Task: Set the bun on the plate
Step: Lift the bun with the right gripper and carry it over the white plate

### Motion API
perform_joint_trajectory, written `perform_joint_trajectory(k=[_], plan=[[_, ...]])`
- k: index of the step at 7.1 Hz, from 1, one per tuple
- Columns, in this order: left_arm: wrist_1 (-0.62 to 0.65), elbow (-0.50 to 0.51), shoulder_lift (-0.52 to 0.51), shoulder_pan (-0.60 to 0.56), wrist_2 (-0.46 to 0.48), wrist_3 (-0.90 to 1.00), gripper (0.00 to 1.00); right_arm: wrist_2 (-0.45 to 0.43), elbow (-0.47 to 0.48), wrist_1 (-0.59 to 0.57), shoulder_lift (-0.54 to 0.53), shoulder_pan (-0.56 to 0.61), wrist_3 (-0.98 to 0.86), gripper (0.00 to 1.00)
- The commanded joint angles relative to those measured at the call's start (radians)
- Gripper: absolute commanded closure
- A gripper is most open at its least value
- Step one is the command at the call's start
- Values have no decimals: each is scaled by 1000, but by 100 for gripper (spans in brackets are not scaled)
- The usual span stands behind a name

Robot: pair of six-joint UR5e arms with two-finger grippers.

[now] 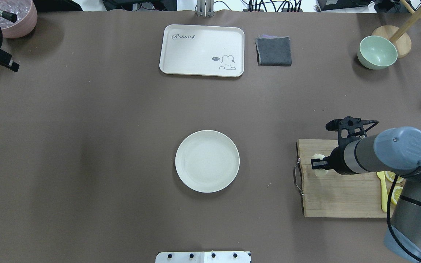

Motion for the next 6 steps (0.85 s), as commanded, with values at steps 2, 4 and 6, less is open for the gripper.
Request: perform_joint_trajectory(k=[2,4,6], plan=[[0,-1,3,-1,-2,-3,2,-11,-62,-308,375,-31,106,90],[0,-1,6,-2,-5,-6,2,-81,-249,-311,594,-86,217,90],[0,2,6,-1,-5,-11,2,-144,-380,-307,704,-131,262,76]])
